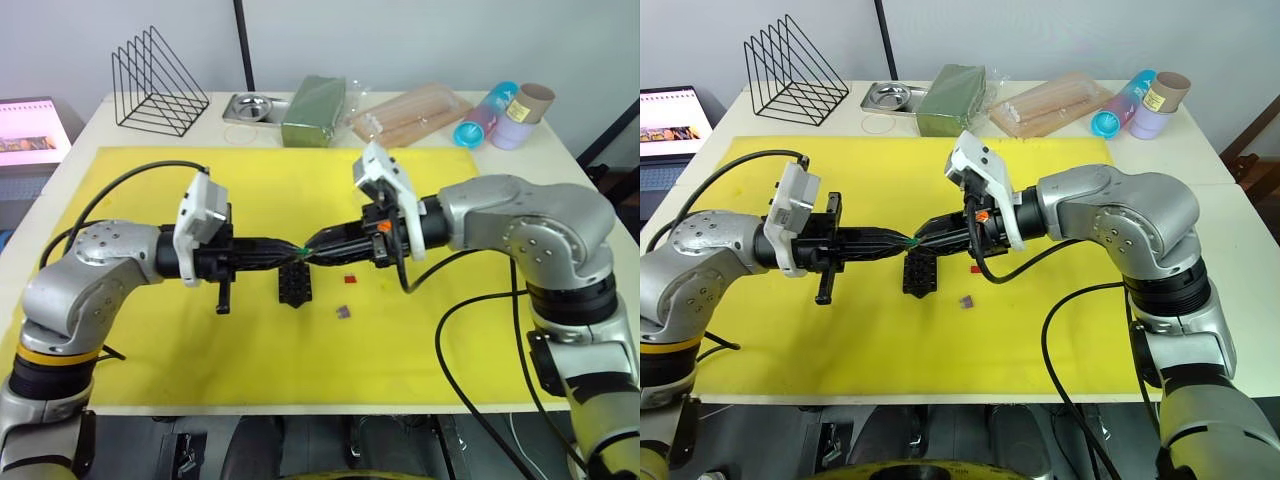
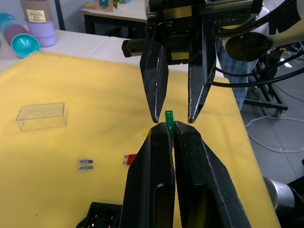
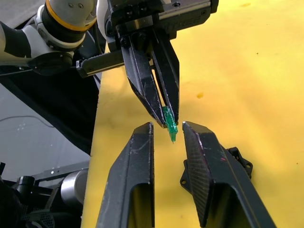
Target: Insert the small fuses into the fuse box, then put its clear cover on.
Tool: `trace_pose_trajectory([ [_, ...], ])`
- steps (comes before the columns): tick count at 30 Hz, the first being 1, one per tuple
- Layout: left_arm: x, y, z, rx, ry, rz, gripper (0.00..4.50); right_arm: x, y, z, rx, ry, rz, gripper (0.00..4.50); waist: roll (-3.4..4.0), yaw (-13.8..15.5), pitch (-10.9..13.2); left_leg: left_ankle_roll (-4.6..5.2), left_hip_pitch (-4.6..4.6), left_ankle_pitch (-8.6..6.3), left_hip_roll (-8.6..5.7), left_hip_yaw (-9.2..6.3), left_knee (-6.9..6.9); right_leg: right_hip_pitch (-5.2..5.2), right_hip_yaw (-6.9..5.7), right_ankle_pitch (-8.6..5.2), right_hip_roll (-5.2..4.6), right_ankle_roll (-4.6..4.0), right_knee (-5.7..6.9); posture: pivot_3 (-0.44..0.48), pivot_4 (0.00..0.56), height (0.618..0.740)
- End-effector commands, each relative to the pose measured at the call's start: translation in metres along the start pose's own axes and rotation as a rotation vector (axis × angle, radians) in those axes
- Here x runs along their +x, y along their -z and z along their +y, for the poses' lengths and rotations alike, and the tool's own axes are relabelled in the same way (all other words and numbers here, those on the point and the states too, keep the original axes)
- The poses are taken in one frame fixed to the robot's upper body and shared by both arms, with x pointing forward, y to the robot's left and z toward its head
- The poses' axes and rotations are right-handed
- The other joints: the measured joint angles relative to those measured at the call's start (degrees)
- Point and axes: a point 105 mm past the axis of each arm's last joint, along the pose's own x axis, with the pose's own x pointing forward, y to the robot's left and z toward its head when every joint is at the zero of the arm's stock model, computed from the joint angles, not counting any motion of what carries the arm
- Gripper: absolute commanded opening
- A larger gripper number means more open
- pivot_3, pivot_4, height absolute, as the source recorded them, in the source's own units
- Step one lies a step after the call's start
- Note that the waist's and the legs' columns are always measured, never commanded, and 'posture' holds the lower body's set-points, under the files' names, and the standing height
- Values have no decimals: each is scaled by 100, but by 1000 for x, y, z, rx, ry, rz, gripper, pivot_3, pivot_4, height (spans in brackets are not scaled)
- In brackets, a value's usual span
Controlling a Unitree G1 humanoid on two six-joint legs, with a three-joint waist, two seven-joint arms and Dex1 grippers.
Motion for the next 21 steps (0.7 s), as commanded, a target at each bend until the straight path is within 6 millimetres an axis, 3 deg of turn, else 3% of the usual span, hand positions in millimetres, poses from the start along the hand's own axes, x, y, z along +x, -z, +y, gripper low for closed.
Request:
trace_pose_trajectory([
  [1,0,-7,-3,40,12,-3,0,-2,-9,2,-52,5,-17,987,0,1,0,0,0,0,0,0,0,0,0,0,0,0,0,0,150,740],
  [3,0,-8,-3,41,12,-4,0,-2,-8,2,-55,6,-15,987,0,1,0,0,0,0,0,0,0,0,0,0,0,0,0,0,150,740],
  [8,0,-7,-3,42,11,-1,0,-2,-8,1,-58,8,-16,28,0,1,0,0,0,0,0,0,0,0,0,0,0,0,0,0,150,740],
  [17,1,-6,-2,36,1,0,0,-2,-7,1,-65,9,-9,28,0,1,0,0,0,0,0,0,0,0,0,0,0,0,0,0,150,740],
  [21,0,1,9,-24,-76,79,0,-2,-7,0,-72,9,-5,28,0,0,1,0,0,0,0,-1,0,0,0,0,0,0,0,0,150,740],
])
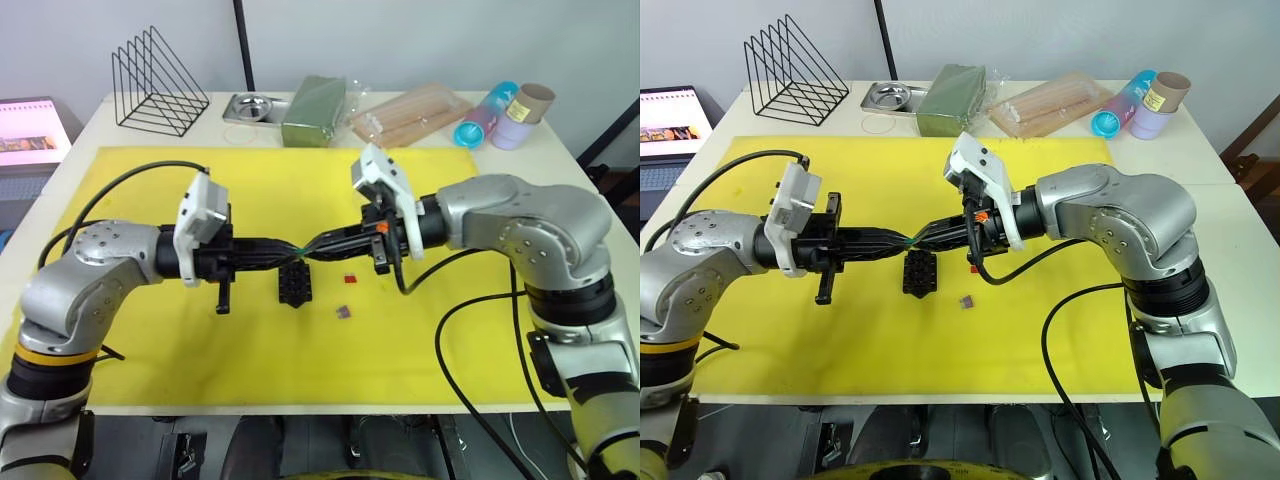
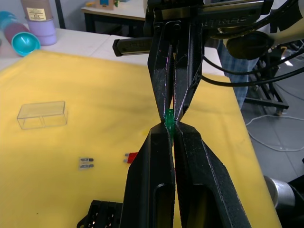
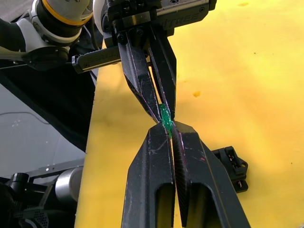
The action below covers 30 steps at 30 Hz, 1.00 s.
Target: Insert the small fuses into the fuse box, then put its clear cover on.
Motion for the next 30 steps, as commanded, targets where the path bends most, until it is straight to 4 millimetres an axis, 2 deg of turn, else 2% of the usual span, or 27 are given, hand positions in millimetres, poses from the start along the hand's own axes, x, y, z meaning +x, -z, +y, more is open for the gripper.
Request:
trace_pose_trajectory([
  [1,-1,0,8,3,-67,63,250,-2,-9,4,-54,-13,-21,2,0,0,0,0,0,0,0,1,0,0,0,0,0,0,0,0,150,740],
  [4,-1,-1,7,-9,-59,77,1016,-1,-9,3,-62,-16,-17,0,0,1,1,0,0,0,-1,1,0,0,0,0,0,0,0,0,150,740],
  [6,-4,-2,5,4,-51,89,1714,0,-8,3,-79,-16,-12,0,-1,-10,1,0,0,0,0,1,-1,-1,0,0,0,0,0,0,150,740],
  [11,-26,8,-8,-2,-28,181,3556,4,-2,0,-155,-20,16,0,1,-45,8,0,0,0,2,5,-10,-11,2,-1,2,-1,1,0,150,740],
  [14,-44,28,-15,-11,-46,282,4485,13,2,1,-237,-46,9,0,3,-41,10,0,0,0,4,6,-10,-11,2,-2,1,-3,0,0,150,740],
  [17,-60,50,-17,-6,-92,361,4485,26,6,2,-326,-81,-26,0,3,-95,11,0,0,0,5,14,-12,-15,6,-9,-4,-16,-1,0,150,740],
  [22,-71,70,-11,2,-175,381,4485,41,27,5,-384,-154,18,0,1,-76,13,0,-1,0,5,14,-7,-12,4,-10,-10,-18,-1,0,150,740],
  [30,-67,76,7,26,-259,344,4485,57,35,-6,-387,-173,30,0,0,-97,14,0,-1,0,5,15,-7,-13,3,-1,-7,-3,2,0,150,740],
])
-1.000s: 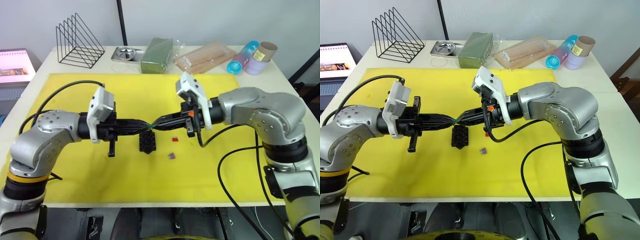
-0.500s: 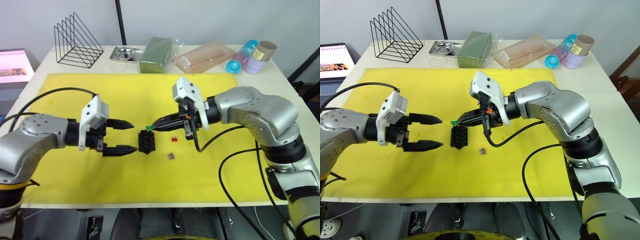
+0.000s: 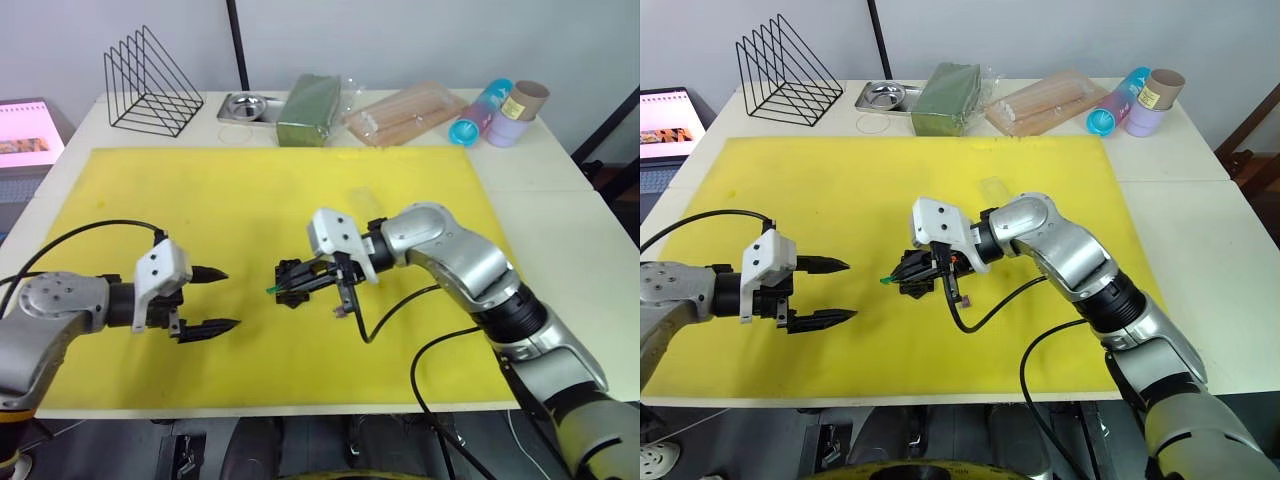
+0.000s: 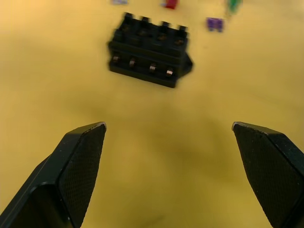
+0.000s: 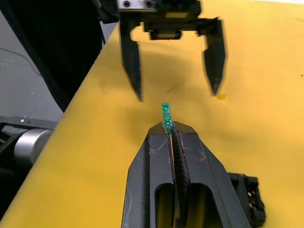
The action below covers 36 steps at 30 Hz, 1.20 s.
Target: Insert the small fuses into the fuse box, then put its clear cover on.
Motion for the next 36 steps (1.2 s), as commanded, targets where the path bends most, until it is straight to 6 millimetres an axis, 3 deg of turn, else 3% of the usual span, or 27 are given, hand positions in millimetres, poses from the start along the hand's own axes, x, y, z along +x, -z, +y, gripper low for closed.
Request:
trace_pose_trajectory([
  [1,2,-6,8,42,-35,-20,4485,0,-2,-7,-52,7,10,0,0,-2,0,0,0,0,0,0,0,0,0,0,0,0,0,0,150,740],
  [14,17,-6,2,67,7,-23,4485,-5,16,-17,-13,36,45,0,0,-36,0,0,0,0,0,0,-1,0,0,2,1,2,3,0,150,740],
  [36,18,-10,2,78,6,-25,4485,-11,37,-20,27,64,103,0,0,-36,0,0,0,0,-1,-1,1,1,0,2,1,3,5,0,150,740],
])
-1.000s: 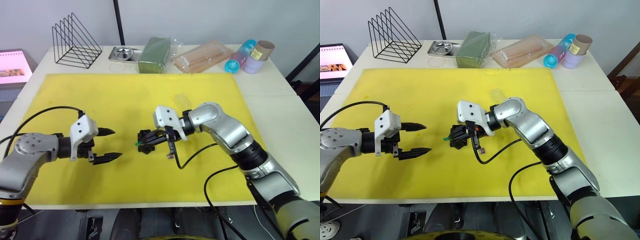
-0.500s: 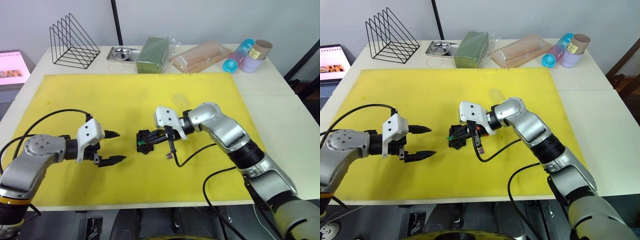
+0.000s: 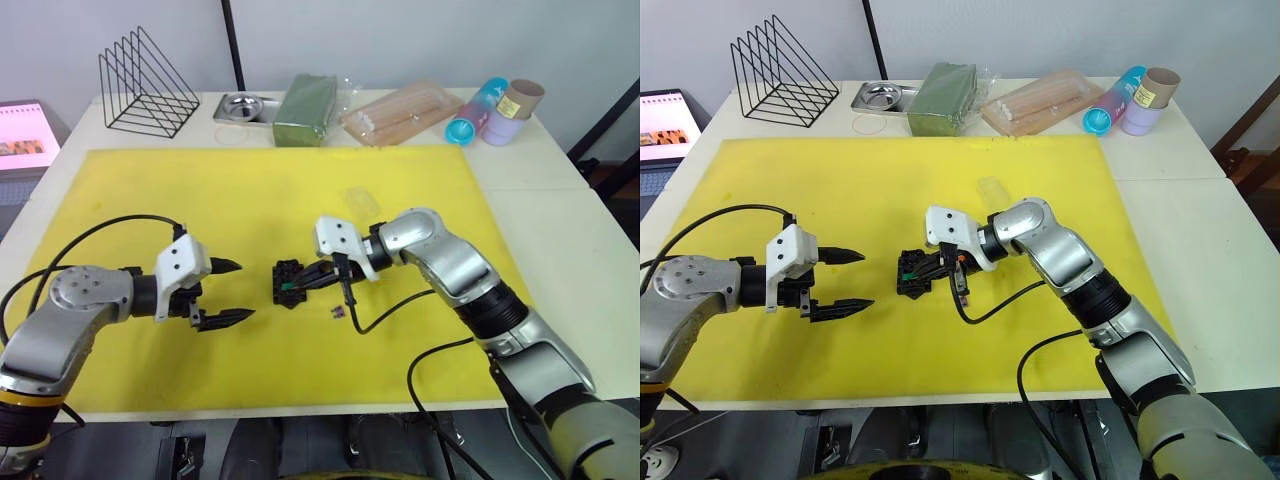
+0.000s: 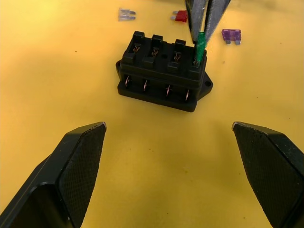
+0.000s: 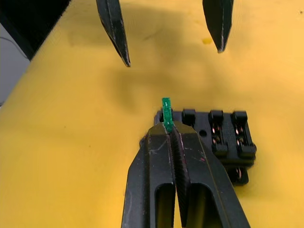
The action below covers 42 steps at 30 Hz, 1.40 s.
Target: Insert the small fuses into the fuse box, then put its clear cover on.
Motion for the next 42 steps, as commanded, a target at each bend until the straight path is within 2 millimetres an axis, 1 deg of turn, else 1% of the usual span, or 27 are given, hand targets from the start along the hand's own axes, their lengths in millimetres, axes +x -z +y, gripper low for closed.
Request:
trace_pose_trajectory([
  [1,0,-7,-2,36,3,-9,4485,-7,-2,-3,-19,20,-4,0,0,1,0,0,0,0,0,0,0,0,0,0,0,0,0,0,150,740],
  [4,-1,-8,-1,38,1,-9,4485,-6,1,-1,-20,14,7,0,0,1,0,0,0,0,0,0,1,1,0,0,0,0,0,0,150,740],
  [7,-1,-8,-1,38,-1,-10,4485,-7,-1,-2,-23,14,5,0,0,2,0,0,0,0,0,0,1,1,0,0,0,0,0,0,150,740],
  [13,1,-9,0,40,-2,-14,4485,-14,-19,-3,-30,15,-32,0,0,5,0,0,0,0,0,0,3,2,0,0,-1,0,1,0,150,740],
  [19,2,-10,0,42,-2,-18,4485,-16,-28,-2,-32,11,-48,0,0,3,0,0,0,0,-1,-1,3,1,0,0,0,1,1,0,150,740],
  [28,2,-10,1,45,-4,-17,4485,-14,-21,4,-27,-14,-11,0,0,3,0,0,0,0,-1,-1,3,2,-1,0,0,1,1,0,150,740],
  [31,2,-10,1,47,-6,-16,4485,-11,-17,3,-23,-9,-2,0,0,2,0,0,0,0,-1,-1,3,1,-1,0,0,1,2,0,150,740],
  [42,1,-11,0,48,-6,-13,4485,-7,-14,2,-15,-8,8,0,0,3,0,0,0,0,-1,-1,3,2,-1,1,0,1,2,0,150,740],
])
